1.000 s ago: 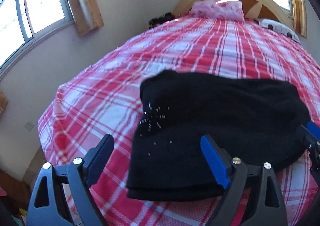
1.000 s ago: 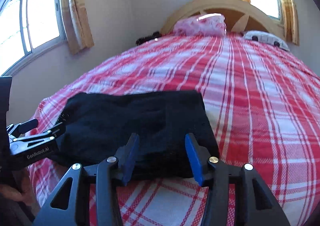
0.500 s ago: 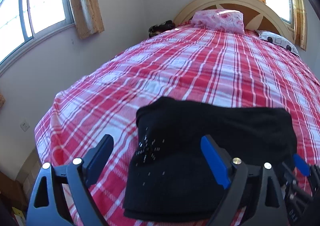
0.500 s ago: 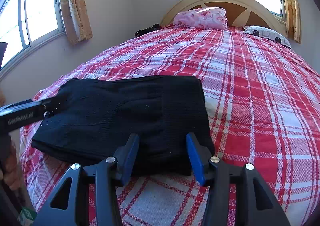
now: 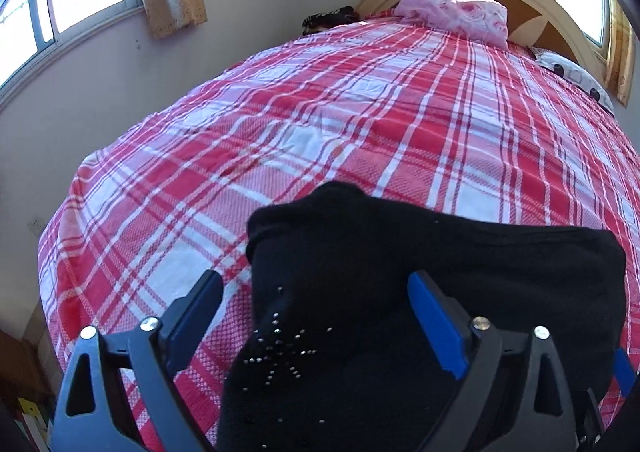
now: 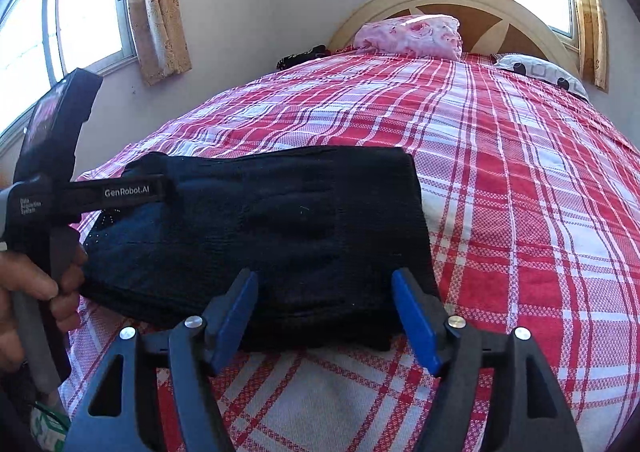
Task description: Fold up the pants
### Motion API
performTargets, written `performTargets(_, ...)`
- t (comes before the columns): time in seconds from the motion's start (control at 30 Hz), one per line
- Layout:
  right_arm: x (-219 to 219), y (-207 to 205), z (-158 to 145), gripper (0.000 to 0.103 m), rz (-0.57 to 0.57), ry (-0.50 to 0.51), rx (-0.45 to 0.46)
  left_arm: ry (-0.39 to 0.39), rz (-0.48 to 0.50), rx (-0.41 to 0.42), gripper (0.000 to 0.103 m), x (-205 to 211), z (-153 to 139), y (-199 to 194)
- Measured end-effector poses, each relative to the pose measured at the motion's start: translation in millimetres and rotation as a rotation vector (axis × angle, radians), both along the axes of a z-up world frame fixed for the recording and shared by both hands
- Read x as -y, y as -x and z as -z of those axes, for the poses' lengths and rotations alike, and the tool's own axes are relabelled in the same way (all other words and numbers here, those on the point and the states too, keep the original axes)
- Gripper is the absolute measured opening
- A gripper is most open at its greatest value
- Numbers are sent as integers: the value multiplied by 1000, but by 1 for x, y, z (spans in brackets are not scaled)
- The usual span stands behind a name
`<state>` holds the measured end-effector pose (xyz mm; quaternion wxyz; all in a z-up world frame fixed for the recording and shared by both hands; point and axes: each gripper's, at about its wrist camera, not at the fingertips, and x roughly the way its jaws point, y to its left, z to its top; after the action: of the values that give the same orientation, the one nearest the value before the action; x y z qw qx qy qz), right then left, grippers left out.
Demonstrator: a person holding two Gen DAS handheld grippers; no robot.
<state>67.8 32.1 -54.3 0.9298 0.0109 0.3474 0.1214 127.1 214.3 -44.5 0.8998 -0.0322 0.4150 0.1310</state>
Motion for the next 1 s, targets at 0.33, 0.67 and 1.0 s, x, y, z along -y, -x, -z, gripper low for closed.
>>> performTargets(0.33, -6, -3, 1, 88, -13, 31, -15, -78, 39, 38, 98, 12, -15, 41)
performTargets(0.67, 5, 46, -30, 88, 77, -45, 57, -98, 70, 109, 98, 24, -32, 100)
performTargets(1.0, 8, 72, -74, 88, 115, -79, 130, -81, 92, 124, 99, 34, -44, 124)
